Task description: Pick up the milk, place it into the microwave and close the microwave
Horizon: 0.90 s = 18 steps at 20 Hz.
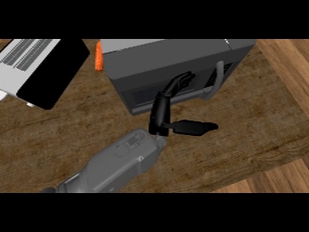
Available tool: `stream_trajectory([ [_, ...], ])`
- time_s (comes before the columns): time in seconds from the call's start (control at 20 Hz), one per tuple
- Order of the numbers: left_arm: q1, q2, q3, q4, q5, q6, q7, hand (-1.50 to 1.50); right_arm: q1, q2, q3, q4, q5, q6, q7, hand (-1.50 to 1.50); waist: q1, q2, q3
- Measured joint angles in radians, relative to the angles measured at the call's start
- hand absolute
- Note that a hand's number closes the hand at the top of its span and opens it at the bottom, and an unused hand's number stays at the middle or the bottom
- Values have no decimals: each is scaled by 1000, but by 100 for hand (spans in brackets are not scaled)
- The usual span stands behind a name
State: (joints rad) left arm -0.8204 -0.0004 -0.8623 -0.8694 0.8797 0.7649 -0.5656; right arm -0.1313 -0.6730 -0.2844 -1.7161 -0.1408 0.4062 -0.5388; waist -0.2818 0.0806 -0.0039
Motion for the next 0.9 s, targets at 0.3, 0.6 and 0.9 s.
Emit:
stream_trajectory([
  [0.3, -11, 0, -9, 8, 35, -1, -39, -150, -38, -7, 6, 15, 15, -10, 6, 150, 1, 8, 1],
  [0.6, -22, 0, -19, 12, 63, -10, -69, -150, -58, 45, 32, 56, -50, 12, 12, -150, 8, 17, 6],
  [0.9, -29, 0, -26, 18, 89, -15, -97, -150, -69, 102, 64, 129, -179, 78, 50, -150, 9, 23, 6],
])
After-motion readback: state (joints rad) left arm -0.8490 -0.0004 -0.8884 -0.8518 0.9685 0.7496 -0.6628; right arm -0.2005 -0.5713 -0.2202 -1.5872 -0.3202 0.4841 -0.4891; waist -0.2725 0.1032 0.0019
